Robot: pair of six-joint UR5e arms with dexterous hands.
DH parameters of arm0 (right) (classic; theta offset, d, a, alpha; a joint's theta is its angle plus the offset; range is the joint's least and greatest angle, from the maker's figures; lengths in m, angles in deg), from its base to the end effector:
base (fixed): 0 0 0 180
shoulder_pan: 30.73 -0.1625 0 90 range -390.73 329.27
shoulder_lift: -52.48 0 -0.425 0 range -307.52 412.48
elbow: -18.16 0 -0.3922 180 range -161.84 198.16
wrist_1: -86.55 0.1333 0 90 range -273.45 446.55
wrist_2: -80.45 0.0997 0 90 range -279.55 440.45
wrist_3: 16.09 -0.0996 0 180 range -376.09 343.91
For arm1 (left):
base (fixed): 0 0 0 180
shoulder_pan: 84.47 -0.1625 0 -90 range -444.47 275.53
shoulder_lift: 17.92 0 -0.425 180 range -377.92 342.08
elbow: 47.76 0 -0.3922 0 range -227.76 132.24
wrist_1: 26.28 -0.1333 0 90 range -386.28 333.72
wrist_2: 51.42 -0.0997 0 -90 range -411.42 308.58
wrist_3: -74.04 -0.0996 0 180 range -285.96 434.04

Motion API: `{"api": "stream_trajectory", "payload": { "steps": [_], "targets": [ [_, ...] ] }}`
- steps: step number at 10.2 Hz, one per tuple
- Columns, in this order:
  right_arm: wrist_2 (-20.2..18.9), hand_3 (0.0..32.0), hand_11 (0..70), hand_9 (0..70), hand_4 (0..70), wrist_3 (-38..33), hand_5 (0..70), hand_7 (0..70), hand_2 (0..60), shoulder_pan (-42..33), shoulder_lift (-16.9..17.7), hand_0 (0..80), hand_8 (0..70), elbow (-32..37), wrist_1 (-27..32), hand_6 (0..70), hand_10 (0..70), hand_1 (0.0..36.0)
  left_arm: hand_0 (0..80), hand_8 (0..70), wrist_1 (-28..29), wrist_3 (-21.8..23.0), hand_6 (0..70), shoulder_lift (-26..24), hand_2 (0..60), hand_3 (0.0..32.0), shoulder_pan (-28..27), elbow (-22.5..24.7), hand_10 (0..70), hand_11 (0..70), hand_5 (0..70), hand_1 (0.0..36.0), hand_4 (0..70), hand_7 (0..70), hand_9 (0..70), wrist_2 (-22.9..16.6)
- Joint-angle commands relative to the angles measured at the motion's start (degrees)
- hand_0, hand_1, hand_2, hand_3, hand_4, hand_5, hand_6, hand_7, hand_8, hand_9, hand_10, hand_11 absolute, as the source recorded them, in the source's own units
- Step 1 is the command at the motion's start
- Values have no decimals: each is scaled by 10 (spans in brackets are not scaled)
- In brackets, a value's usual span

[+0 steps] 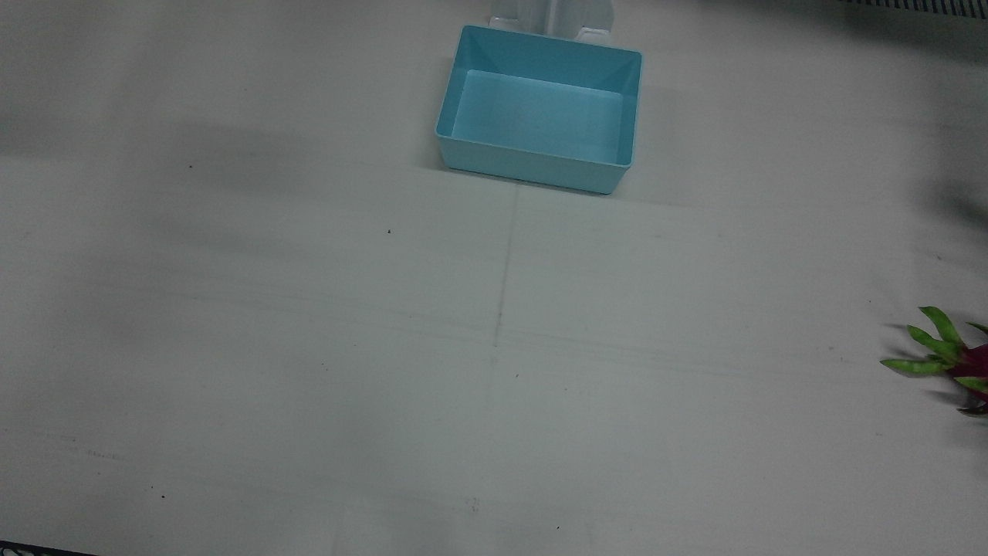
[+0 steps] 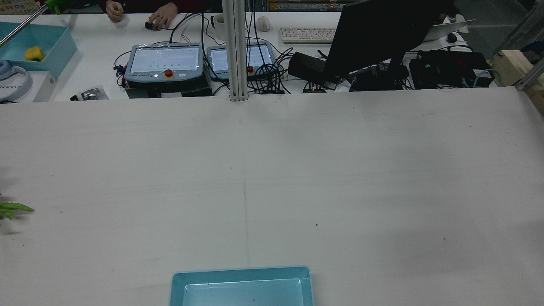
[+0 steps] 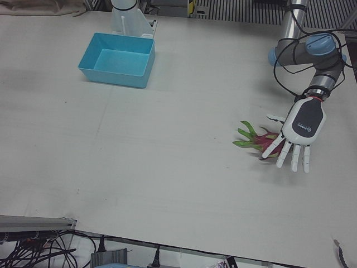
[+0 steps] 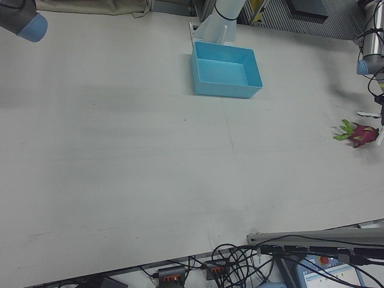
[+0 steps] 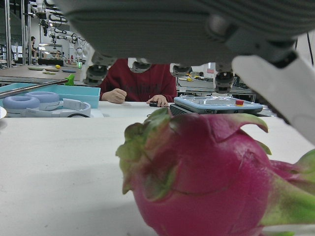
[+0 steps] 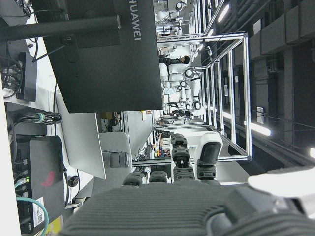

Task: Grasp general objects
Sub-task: 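Close the left hand fingers around the pink dragon fruit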

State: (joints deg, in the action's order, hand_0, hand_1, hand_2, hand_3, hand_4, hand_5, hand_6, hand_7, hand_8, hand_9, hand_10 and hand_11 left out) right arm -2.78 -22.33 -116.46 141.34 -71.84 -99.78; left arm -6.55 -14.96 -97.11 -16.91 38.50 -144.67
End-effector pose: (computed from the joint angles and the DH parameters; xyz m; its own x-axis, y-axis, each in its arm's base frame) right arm 0.1082 -0.4995 0.6879 -0.9938 -0.0527 -0.0976 0.1019 -0.0850 -0.9912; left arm 0.0377 -0.4258 0.7688 -0.0502 0.0759 -0.9959 0.9005 0.4347 -0.0123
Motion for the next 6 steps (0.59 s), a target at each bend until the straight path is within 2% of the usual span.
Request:
{"api": "stream_trajectory", "payload": {
  "steps": [1,2,4,6],
  "targets": [
    [0,0,0,0,0,0,0,0,0,0,0,0,0,0,0,0,0,0,512,0,4,0,0,-4,0,300,-10,1,0,0,0,136,0,0,0,2],
    [0,0,0,0,0,0,0,0,0,0,0,0,0,0,0,0,0,0,509,0,7,0,0,-4,0,256,-13,1,0,0,0,130,0,5,0,3],
    [0,0,0,0,0,0,0,0,0,0,0,0,0,0,0,0,0,0,511,0,9,0,0,-6,0,208,-13,1,0,0,0,128,0,25,0,4],
    [0,0,0,0,0,0,0,0,0,0,0,0,0,1,0,0,0,0,495,0,-2,-1,0,-17,0,112,-40,-1,1,12,0,106,0,41,0,7]
  ]
}}
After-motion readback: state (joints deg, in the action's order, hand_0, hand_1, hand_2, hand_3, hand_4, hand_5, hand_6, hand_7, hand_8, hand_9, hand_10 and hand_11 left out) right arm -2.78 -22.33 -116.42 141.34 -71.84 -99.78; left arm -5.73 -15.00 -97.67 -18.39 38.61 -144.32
